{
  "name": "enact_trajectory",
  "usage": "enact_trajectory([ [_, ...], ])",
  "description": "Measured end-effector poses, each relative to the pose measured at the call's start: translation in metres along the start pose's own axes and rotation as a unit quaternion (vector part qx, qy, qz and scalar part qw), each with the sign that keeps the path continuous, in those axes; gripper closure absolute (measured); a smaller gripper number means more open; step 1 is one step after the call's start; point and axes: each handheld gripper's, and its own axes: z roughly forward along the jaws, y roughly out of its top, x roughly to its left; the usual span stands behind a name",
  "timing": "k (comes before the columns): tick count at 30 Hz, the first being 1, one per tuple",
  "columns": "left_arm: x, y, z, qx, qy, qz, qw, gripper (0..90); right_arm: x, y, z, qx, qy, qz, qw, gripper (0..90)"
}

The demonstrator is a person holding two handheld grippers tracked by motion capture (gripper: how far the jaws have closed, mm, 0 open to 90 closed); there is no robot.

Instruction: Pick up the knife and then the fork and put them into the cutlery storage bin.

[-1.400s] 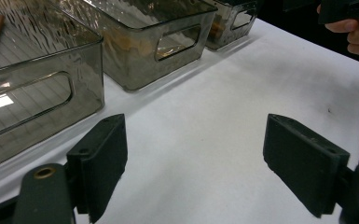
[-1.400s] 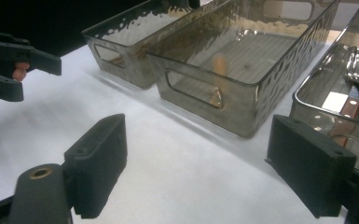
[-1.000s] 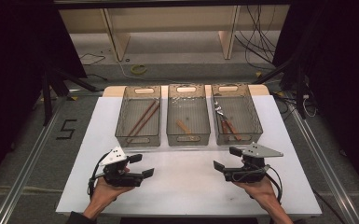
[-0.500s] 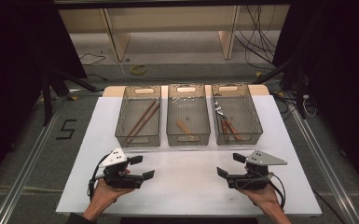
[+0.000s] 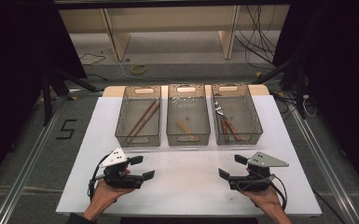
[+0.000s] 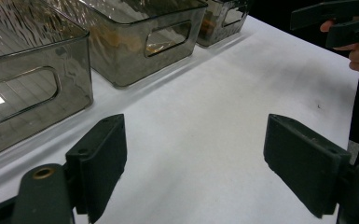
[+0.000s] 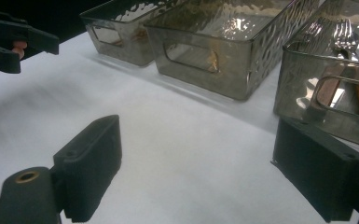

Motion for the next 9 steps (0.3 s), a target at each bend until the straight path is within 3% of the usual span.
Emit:
enact_trajectory([
  [9,0.0007,0.0004,0.0006,0.001,0.000,0.001,1.0000,20.9,-0.0008,-0.0005,0.0004,0.002,-0.001,-0.001,1.0000,16.2],
])
